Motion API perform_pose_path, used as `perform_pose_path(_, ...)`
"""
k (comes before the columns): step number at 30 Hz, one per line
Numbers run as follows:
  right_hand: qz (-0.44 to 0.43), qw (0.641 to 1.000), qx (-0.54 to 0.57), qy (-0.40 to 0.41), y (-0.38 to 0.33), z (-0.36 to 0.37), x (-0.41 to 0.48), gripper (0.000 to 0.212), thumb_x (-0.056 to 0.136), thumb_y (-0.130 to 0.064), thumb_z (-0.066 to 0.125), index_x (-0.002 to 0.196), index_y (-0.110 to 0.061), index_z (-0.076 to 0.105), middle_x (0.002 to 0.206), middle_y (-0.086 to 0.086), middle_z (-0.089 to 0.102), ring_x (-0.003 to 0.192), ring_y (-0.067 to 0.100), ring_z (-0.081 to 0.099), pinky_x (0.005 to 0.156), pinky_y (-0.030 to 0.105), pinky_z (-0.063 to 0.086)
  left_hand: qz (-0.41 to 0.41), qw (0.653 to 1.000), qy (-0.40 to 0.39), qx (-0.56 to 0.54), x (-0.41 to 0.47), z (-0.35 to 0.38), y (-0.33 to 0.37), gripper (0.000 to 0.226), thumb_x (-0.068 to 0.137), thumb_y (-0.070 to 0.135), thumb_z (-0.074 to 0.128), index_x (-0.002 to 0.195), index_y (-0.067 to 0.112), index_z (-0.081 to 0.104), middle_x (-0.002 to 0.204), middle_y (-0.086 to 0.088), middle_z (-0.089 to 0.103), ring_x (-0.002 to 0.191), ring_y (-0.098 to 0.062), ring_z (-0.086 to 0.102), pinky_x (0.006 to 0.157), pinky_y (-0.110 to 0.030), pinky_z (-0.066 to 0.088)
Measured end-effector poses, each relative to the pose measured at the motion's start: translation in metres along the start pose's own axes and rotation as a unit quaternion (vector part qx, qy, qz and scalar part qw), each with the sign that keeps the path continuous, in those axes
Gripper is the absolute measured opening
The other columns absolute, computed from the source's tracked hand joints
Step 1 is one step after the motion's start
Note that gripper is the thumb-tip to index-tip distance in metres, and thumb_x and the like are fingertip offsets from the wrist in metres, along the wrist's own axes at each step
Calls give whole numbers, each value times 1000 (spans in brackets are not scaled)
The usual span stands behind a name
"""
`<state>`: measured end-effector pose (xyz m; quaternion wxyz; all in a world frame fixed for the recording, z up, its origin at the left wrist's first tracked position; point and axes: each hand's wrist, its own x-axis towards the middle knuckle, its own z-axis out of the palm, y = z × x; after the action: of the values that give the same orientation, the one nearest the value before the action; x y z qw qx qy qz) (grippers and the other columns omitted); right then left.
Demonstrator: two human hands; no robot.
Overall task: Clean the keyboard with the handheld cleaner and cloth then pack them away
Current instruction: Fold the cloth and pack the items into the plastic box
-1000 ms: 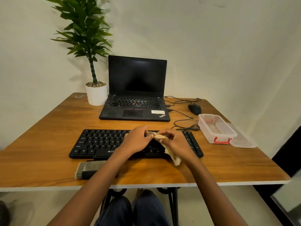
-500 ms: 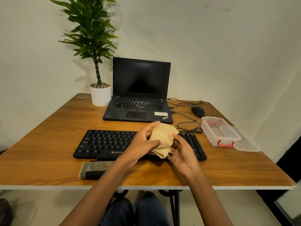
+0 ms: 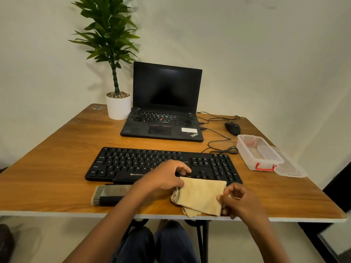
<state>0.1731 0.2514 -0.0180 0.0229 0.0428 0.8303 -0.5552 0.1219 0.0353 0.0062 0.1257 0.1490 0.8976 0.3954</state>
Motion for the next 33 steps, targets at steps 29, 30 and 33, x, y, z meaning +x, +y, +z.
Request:
perform_pose_path(29,-22,956,-257,140,10,-15,68,48,84,-21,66,128,-8,52,111,16,64,64,1,43,50,15,33,-236,944,183,141,-61,-106,-149,72,71,38,77,131,11,47,118,-9,54,104,-20,51,79,-27,43)
perform_pose_path(30,-23,954,-267,138,8,-15,72,47,84,-21,66,127,-8,52,112,16,64,64,1,43,50,14,32,-233,944,186,141,-56,-108,-150,69,71,38,77,128,11,49,114,-8,56,100,-20,52,77,-27,43)
perform_pose_path(33,-25,948,-292,125,1,-14,84,48,83,-22,67,126,-8,53,114,15,64,78,10,51,53,15,37,-227,947,185,132,-43,-114,-152,51,71,37,77,112,15,57,105,-7,60,92,-18,54,73,-28,44)
